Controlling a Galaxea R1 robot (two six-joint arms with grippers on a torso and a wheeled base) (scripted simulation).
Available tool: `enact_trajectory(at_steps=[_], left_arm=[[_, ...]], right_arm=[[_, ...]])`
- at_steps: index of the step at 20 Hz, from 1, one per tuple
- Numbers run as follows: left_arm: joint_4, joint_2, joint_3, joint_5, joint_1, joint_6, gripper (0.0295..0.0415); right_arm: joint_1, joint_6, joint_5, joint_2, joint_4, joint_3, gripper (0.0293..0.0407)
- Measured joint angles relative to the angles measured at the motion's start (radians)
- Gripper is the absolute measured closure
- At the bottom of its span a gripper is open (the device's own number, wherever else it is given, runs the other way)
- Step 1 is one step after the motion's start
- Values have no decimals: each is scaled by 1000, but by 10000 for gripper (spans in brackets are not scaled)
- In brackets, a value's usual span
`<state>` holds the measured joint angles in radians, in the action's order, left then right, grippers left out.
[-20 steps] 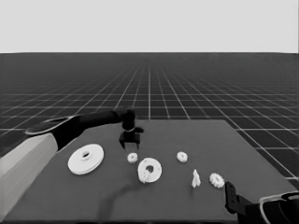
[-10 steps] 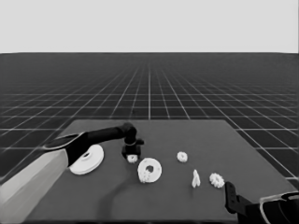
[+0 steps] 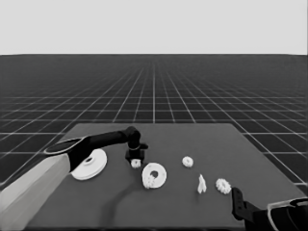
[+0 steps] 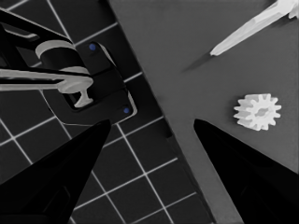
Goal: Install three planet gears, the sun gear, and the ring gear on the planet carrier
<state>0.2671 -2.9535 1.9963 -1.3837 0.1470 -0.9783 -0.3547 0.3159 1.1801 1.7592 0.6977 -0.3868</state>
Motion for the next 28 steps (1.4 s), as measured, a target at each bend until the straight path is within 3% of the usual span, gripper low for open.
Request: enact_trajectory(at_steps=[3, 10, 13, 20, 23, 28], left_arm=[[-104, 59, -160, -95, -137, -81, 398], [-138, 61, -170, -112, -174, -86, 398], [-127, -79, -135, -124, -170, -189, 398], [-125, -120, -107, -126, -169, -204, 398], [-25, -149, -19, -71, -53, -155, 398], [-4, -160, 14, -53, -29, -138, 398]], right_arm=[[0, 0, 0, 0, 0, 0, 315], [0, 0, 0, 0, 0, 0, 315], [0, 0, 0, 0, 0, 0, 315], [0, 0, 0, 0, 0, 0, 315], [0, 0, 0, 0, 0, 0, 315], [0, 0, 0, 0, 0, 0, 315]])
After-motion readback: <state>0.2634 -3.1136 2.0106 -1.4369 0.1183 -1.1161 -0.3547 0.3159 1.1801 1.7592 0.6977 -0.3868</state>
